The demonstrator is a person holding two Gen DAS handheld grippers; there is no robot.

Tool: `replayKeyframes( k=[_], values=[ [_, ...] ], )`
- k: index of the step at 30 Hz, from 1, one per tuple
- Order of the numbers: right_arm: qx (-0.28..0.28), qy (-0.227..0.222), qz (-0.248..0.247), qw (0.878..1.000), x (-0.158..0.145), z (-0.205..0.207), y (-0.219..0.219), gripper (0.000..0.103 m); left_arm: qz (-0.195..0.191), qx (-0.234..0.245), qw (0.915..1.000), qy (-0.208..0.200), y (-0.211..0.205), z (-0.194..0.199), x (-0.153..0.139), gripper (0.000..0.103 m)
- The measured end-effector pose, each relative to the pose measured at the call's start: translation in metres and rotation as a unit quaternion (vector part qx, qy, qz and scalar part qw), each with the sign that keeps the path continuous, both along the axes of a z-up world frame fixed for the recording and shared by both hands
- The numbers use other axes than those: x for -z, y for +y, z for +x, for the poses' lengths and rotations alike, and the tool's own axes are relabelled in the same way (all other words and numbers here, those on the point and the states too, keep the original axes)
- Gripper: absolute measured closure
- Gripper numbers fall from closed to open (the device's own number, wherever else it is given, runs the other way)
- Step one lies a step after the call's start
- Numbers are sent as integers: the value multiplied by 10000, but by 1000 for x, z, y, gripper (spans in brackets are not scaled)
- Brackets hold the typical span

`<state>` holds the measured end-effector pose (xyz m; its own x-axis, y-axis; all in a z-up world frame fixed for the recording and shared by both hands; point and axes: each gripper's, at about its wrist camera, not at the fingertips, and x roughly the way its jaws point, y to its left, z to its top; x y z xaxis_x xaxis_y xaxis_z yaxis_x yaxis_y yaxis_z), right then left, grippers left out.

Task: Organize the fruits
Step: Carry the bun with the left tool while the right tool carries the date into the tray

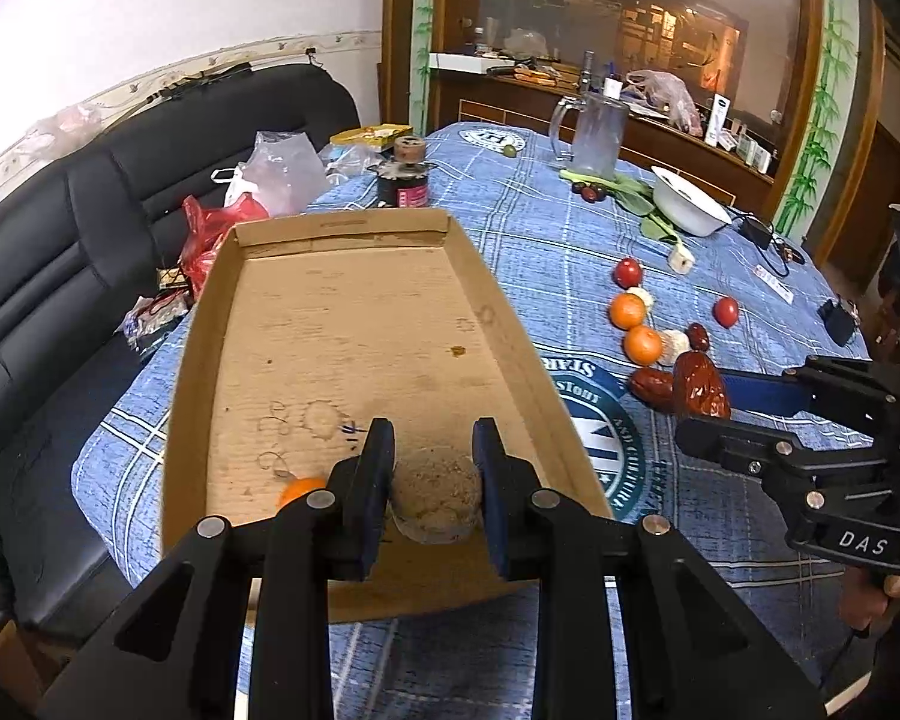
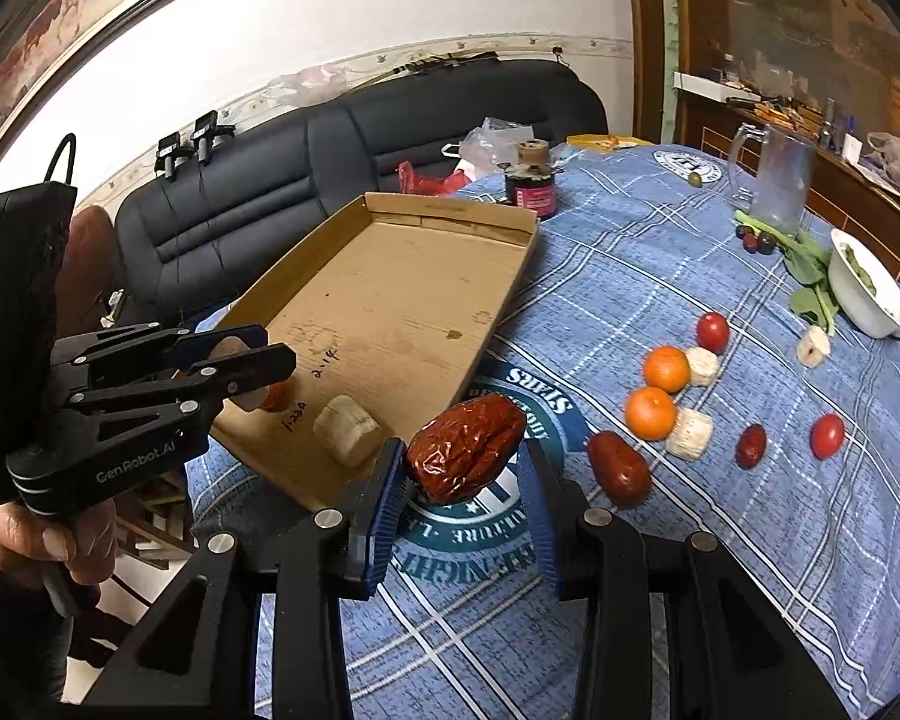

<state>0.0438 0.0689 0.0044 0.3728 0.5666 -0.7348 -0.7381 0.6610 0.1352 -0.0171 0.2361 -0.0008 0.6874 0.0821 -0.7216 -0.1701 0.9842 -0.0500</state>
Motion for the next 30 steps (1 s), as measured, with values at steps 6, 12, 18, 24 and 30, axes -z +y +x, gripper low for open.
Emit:
replayKeyframes(
  k=[6, 12, 18, 24, 30],
  values=[
    [-166, 108, 57, 9998, 6, 8, 28, 65, -149, -264, 9995, 69, 29, 11, 3, 79],
    [-375, 219, -13, 9991, 22, 20, 74, 65, -186, -587, 9978, 262, 63, 27, 13, 79],
    [-500, 367, -239, 9978, 44, 32, 108, 65, -152, -667, 9963, 526, 74, 39, 30, 79],
    [-629, 463, -397, 9962, 58, 35, 118, 65, -112, -616, 9946, 826, 73, 47, 45, 78],
    [-648, 491, -395, 9959, 59, 37, 116, 63, -144, -623, 9934, 956, 71, 48, 53, 78]
  ],
)
